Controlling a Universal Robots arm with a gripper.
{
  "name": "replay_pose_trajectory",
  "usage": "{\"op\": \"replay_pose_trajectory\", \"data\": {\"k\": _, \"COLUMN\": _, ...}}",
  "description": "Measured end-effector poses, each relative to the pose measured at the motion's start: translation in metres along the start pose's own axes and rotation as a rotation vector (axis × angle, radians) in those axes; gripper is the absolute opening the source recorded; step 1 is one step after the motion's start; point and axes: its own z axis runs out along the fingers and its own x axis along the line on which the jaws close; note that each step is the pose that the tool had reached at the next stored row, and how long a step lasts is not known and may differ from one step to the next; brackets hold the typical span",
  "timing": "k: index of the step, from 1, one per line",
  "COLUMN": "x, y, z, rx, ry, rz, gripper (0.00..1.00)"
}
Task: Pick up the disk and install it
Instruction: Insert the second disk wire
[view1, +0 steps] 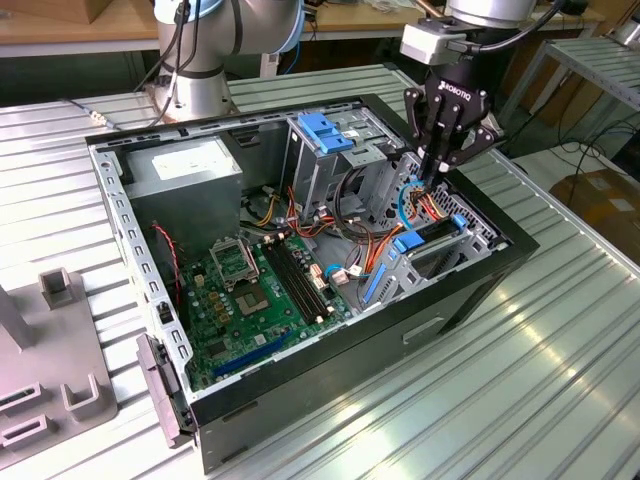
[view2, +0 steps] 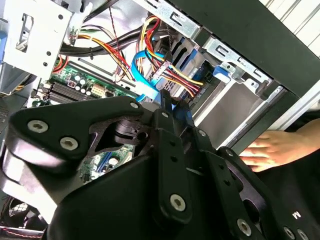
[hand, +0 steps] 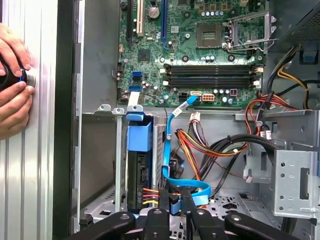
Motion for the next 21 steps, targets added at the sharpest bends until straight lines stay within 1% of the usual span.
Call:
{"op": "replay_pose_trajectory", "data": {"k": 3, "x": -0.0007, "y": 0.0, "z": 0.0036, "rx": 0.0001, "ry": 0.0012, "rz": 0.0, "gripper": 0.24}}
{"op": "replay_pose_trajectory", "data": {"k": 6, "x": -0.0013, "y": 0.0, "z": 0.0068, "rx": 0.0001, "ry": 0.0064, "rz": 0.0, "gripper": 0.24}}
{"op": "replay_pose_trajectory", "data": {"k": 7, "x": -0.0015, "y": 0.0, "z": 0.0076, "rx": 0.0001, "ry": 0.0078, "rz": 0.0, "gripper": 0.23}}
{"op": "replay_pose_trajectory", "data": {"k": 8, "x": -0.0017, "y": 0.0, "z": 0.0086, "rx": 0.0, "ry": 0.01, "rz": 0.0, "gripper": 0.16}}
{"op": "replay_pose_trajectory", "data": {"k": 9, "x": -0.0019, "y": 0.0, "z": 0.0095, "rx": -0.0001, "ry": 0.0112, "rz": 0.0, "gripper": 0.16}}
{"op": "replay_pose_trajectory", "data": {"k": 10, "x": -0.002, "y": 0.0, "z": 0.01, "rx": 0.0, "ry": 0.0113, "rz": 0.0, "gripper": 0.16}}
{"op": "replay_pose_trajectory", "data": {"k": 12, "x": 0.0007, "y": 0.0006, "z": 0.0109, "rx": 0.0009, "ry": 0.0108, "rz": 0.001, "gripper": 0.16}}
{"op": "replay_pose_trajectory", "data": {"k": 14, "x": 0.0065, "y": 0.0025, "z": 0.0125, "rx": 0.0039, "ry": 0.0041, "rz": 0.001, "gripper": 0.16}}
{"op": "replay_pose_trajectory", "data": {"k": 17, "x": 0.0132, "y": 0.0063, "z": 0.0154, "rx": 0.0077, "ry": -0.0049, "rz": 0.001, "gripper": 0.16}}
{"op": "replay_pose_trajectory", "data": {"k": 19, "x": 0.0188, "y": 0.0084, "z": 0.0176, "rx": 0.0107, "ry": -0.0099, "rz": 0.002, "gripper": 0.16}}
{"op": "replay_pose_trajectory", "data": {"k": 21, "x": 0.0227, "y": 0.0096, "z": 0.0194, "rx": 0.0131, "ry": -0.0125, "rz": 0.002, "gripper": 0.16}}
